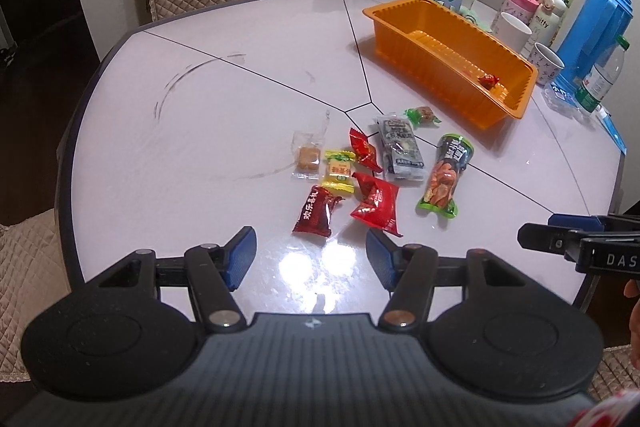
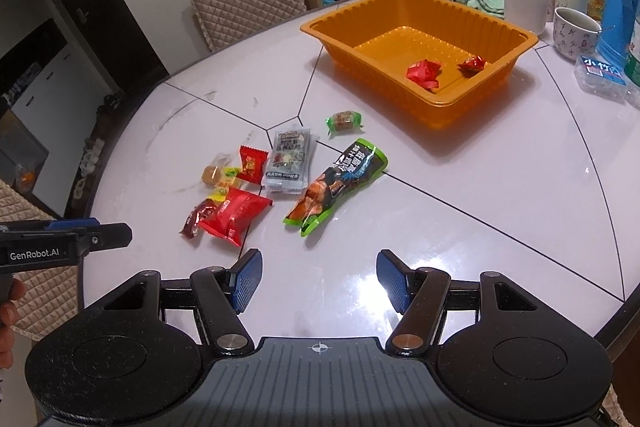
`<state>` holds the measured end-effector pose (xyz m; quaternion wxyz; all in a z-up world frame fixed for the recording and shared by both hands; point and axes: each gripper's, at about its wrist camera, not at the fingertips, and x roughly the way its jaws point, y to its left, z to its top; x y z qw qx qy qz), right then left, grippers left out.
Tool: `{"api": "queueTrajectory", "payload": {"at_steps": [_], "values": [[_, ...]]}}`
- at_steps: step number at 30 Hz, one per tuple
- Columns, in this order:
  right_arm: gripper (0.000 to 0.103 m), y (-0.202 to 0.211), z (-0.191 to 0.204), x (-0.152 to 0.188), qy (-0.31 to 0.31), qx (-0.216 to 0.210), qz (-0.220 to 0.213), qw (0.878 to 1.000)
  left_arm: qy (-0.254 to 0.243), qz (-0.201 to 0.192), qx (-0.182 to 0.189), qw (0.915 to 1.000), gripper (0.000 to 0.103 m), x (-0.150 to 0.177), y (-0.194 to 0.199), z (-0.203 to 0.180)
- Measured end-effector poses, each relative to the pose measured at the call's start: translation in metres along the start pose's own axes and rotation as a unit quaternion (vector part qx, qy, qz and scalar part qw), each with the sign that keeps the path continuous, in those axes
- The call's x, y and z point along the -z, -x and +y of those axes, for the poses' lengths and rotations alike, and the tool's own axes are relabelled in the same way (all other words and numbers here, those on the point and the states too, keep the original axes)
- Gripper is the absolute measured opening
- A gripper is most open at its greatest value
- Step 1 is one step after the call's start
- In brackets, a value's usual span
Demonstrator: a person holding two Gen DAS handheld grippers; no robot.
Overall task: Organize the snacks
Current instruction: 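Move both open tools back over the snack pile, then grasp the dark red candy packet with the left tool while the right tool grasps the sausage stick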
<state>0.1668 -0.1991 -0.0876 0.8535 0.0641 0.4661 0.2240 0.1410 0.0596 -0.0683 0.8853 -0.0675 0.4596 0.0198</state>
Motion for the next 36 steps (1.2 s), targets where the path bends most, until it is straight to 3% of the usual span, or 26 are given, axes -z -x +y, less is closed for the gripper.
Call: {"api": "queueTrajectory", "payload": {"at_steps": [16,36], "values": [[0.063,-0.027,-0.008,-0.014,-0.011,0.013,0.014,1.000,-0.006,0.020,0.018,0.9996,0.054,-0.010,-0.052,0.013],[0.063,-0.041,-0.027,-0.020,-0.043,0.036,0.022,0.998,-0.049,0.051,0.053,0.9961,0.035,-0.023,-0.106,0.010]]}}
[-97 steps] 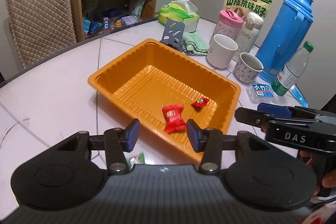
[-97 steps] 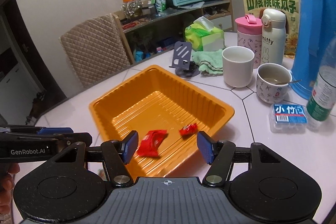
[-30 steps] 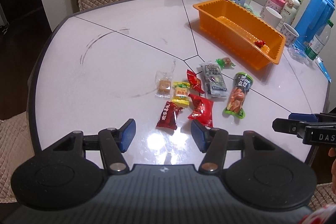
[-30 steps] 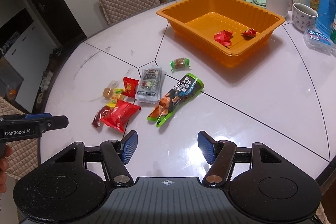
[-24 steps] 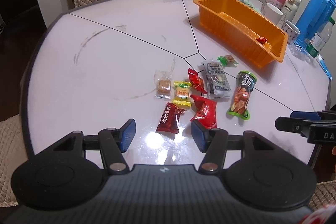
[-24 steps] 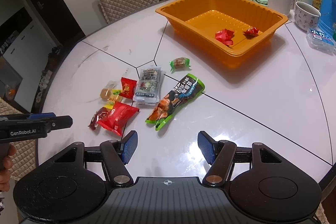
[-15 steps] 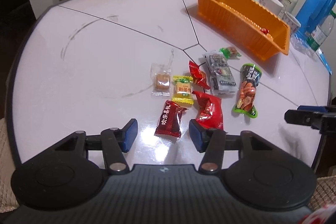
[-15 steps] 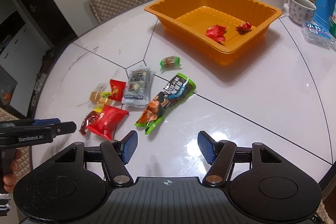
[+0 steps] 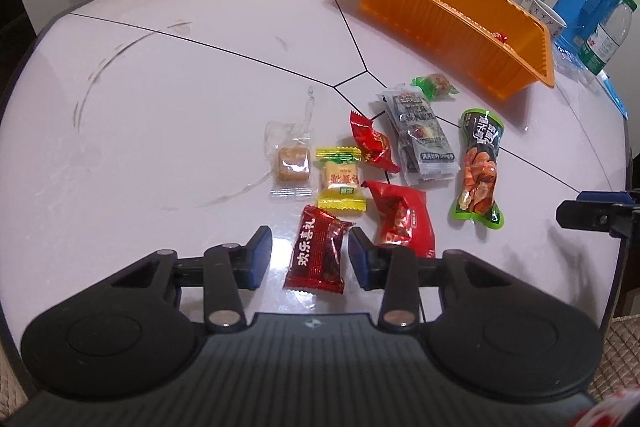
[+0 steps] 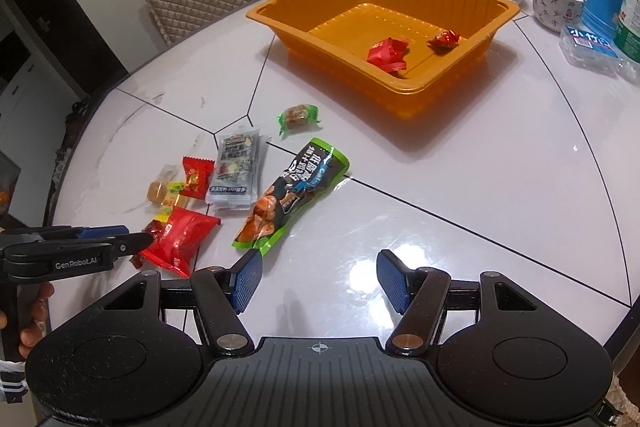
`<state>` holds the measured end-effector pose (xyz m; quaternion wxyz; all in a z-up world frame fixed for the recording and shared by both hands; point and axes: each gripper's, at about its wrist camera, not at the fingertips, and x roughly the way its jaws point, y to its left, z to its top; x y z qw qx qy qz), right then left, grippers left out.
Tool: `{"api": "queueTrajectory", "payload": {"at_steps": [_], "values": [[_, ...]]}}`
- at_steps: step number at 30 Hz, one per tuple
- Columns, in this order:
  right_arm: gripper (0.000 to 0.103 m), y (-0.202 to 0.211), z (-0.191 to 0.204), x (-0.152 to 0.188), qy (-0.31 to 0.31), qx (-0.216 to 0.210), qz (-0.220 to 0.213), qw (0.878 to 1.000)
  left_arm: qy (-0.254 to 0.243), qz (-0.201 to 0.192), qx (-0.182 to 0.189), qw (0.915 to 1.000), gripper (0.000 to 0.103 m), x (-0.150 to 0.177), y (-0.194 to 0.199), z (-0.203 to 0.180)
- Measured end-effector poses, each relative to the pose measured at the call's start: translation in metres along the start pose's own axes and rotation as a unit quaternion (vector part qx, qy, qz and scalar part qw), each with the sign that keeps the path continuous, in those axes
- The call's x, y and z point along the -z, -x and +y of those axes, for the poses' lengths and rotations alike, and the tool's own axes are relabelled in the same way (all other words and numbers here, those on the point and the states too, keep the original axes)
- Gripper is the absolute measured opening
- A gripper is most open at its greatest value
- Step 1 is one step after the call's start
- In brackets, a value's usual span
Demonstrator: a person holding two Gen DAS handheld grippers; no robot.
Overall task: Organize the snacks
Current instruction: 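Grasp the dark red candy packet with the left tool while the right tool grasps the sausage stick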
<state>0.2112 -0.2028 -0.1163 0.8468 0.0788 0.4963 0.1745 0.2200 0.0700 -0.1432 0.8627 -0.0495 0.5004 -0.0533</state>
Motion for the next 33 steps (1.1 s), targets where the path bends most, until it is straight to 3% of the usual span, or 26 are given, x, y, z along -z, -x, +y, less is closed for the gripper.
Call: {"api": "queueTrajectory", "payload": {"at_steps": [9,22,33], "values": [[0.063,-0.003,0.000,-0.002,-0.001,0.001,0.001,1.000,-0.005,0.005,0.006,1.0000,0.024,0.000,-0.006,-0.001],[0.063,-0.015,0.014,-0.016,0.016,-0.012,-0.011,1.000,0.013,-0.014,0.001,0.9998,0.023,0.000,0.008,0.007],[0.063,-0.049,0.031,-0.032,0.023,-0.013,-0.019,0.999,0.031,-0.031,-0.018,0.9989,0.023,-0.005,0.022,0.016]]}}
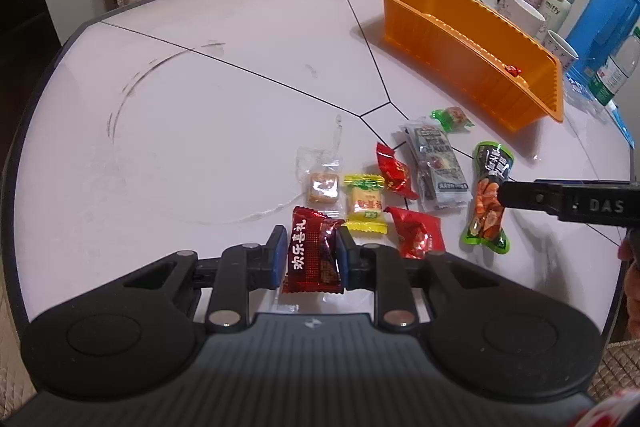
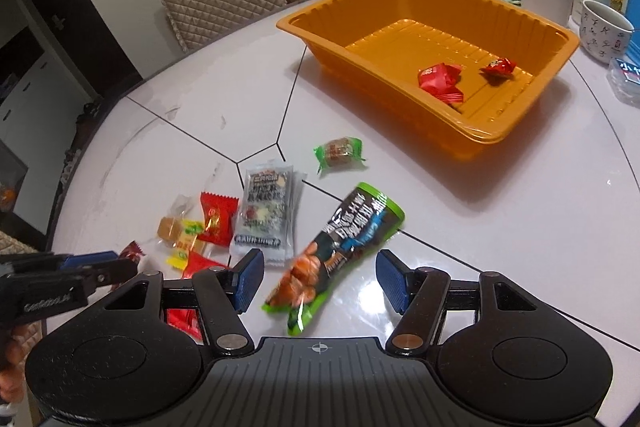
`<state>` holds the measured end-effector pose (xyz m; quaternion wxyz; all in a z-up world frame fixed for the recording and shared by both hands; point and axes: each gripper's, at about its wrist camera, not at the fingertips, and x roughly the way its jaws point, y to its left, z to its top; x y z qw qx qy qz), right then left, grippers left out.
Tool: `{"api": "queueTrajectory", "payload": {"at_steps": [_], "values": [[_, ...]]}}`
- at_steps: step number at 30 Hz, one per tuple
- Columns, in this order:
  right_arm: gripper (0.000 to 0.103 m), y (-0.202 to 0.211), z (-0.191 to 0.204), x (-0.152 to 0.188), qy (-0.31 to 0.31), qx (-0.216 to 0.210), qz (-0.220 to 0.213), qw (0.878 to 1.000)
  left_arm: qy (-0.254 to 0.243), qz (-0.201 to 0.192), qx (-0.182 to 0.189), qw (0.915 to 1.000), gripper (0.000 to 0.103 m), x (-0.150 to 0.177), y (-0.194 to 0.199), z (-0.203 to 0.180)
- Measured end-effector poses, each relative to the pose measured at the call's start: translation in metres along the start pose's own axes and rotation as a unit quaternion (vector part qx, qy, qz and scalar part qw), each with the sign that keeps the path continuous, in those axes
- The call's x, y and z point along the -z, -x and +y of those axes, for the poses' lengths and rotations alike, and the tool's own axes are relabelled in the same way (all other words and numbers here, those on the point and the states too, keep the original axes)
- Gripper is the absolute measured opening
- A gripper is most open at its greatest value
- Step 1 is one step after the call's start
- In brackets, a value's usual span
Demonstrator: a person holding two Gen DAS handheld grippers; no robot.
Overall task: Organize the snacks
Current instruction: 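Grasp the dark red candy packet with the left tool while the right tool grasps the sausage stick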
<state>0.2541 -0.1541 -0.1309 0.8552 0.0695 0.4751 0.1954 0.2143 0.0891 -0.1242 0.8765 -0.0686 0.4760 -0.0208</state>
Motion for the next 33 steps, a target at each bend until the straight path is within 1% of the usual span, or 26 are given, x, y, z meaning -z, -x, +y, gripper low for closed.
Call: {"api": "queueTrajectory", "payload": {"at_steps": [5,6,7,12,16,18,21,27,33], "values": [[0.063,-0.014,0.005,-0.003,0.012,0.026,0.003,1.000,0.005,0.001,-0.003,1.0000,0.023,-0.001,-0.001,0.002],[0.059,-0.016,0.005,-0.002,0.015,0.029,0.006,0.999,0.006,0.001,-0.003,1.0000,0.023,-0.002,-0.001,0.002],[0.051,-0.018,0.004,-0.002,0.018,0.027,0.011,0.999,0.006,0.001,-0.003,1.0000,0.023,-0.002,-0.001,0.002],[0.039,-0.018,-0.003,0.001,0.030,0.013,0.023,0.999,0.008,0.002,-0.004,1.0000,0.023,-0.002,-0.002,0.002],[0.032,-0.011,-0.008,0.005,0.064,0.012,0.038,0.997,0.009,0.001,-0.004,1.0000,0.023,-0.004,-0.002,0.004],[0.031,-0.009,-0.013,0.007,0.072,0.018,0.052,0.996,0.008,0.001,-0.004,1.0000,0.023,-0.004,-0.001,0.004],[0.031,-0.003,-0.020,0.010,0.068,0.020,0.062,0.996,0.009,0.001,-0.004,1.0000,0.023,-0.005,-0.001,0.004],[0.031,-0.001,-0.025,0.011,0.048,0.020,0.057,0.997,0.009,0.000,-0.002,1.0000,0.023,-0.006,0.000,0.003],[0.034,-0.012,-0.020,0.011,0.041,0.041,0.049,0.997,0.007,-0.002,-0.002,1.0000,0.023,-0.006,0.003,0.001]]}}
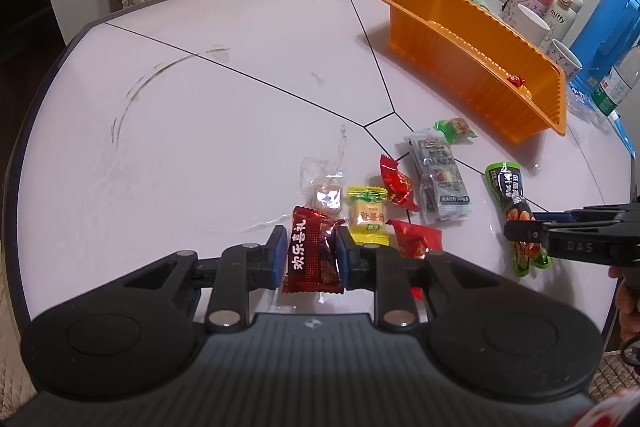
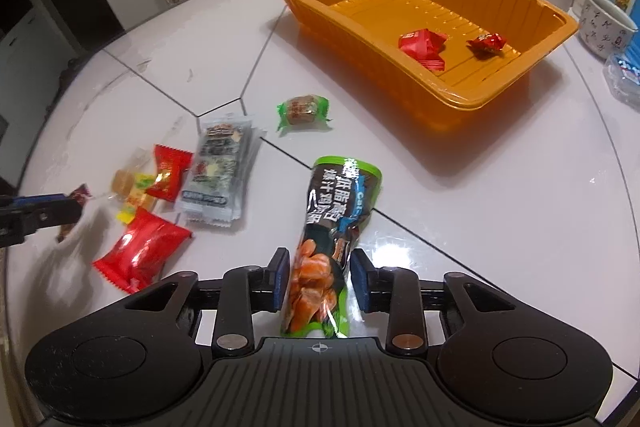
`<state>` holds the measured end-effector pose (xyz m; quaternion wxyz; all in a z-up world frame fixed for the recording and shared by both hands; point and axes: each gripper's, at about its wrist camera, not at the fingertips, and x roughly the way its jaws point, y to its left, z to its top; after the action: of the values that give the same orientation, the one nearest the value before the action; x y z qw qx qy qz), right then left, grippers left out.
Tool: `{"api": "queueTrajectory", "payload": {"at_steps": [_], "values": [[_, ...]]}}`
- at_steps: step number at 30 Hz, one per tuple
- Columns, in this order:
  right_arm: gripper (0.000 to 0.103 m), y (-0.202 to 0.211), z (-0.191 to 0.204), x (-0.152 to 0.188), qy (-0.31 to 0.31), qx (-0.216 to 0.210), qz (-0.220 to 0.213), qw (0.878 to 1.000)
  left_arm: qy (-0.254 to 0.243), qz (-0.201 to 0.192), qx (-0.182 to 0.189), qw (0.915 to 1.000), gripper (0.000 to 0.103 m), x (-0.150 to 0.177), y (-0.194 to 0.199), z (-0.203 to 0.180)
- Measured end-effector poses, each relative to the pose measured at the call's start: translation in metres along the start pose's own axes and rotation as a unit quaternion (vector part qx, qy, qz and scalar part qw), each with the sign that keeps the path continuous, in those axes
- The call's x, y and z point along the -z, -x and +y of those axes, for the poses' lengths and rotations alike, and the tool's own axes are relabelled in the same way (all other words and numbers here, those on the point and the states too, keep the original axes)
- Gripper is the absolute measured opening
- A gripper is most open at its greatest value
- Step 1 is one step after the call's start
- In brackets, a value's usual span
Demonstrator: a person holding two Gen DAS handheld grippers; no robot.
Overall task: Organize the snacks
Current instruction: 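Grasp the dark red candy packet with the left tool while the right tool grasps the sausage stick, then carry both snacks over the orange tray and open the left tool to drop its packet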
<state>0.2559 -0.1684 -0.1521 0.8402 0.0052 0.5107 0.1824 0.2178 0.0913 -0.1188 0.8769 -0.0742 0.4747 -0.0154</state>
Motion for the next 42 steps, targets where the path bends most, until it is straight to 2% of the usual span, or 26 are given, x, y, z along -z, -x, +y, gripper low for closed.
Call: {"api": "queueTrajectory", "payload": {"at_steps": [9,18,29,42], "values": [[0.032,-0.003,0.007,0.000,0.029,0.011,-0.010,0.999,0.000,-0.001,0.001,1.0000,0.023,0.002,0.003,-0.006],[0.030,0.008,0.008,0.004,0.039,0.001,-0.014,0.999,-0.008,-0.002,0.000,1.0000,0.023,0.004,0.009,-0.015],[0.030,0.041,0.002,0.016,0.034,-0.015,-0.028,0.999,-0.019,-0.001,0.008,0.9998,0.023,0.010,0.023,-0.036],[0.030,0.095,-0.022,0.023,0.020,-0.025,-0.047,0.998,-0.050,-0.014,0.048,0.9975,0.023,0.001,0.036,-0.093]]}}
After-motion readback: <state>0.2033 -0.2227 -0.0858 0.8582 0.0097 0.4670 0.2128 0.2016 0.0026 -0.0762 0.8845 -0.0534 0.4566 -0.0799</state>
